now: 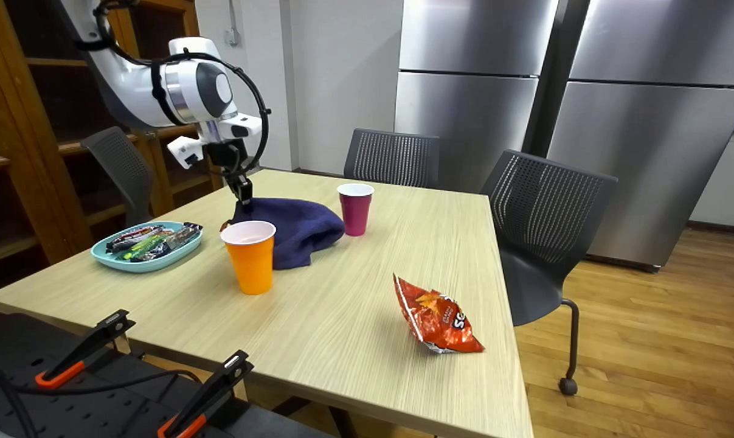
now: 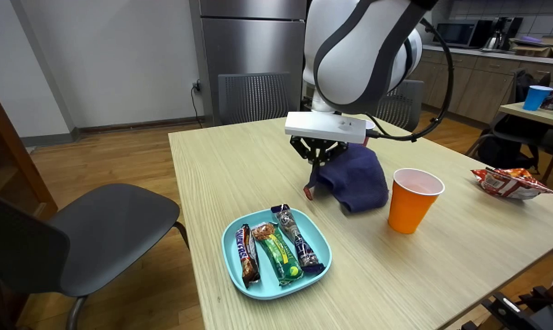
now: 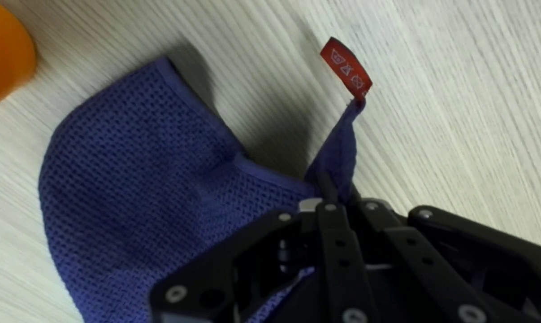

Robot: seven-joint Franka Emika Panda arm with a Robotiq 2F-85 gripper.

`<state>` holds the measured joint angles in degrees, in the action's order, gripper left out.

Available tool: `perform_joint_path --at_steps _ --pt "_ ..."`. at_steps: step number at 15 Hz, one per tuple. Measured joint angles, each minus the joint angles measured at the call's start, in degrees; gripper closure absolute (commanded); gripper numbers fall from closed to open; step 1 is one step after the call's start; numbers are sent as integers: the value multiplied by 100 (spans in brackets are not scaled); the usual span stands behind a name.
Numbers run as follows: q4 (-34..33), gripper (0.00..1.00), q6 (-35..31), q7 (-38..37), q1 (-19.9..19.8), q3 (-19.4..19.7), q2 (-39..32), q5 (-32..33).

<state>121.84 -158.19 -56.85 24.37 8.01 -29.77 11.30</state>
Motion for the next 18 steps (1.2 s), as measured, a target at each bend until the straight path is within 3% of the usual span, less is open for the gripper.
perform_joint_path --at_steps 18 --pt "-378 99 0 -11 580 -16 -102 53"
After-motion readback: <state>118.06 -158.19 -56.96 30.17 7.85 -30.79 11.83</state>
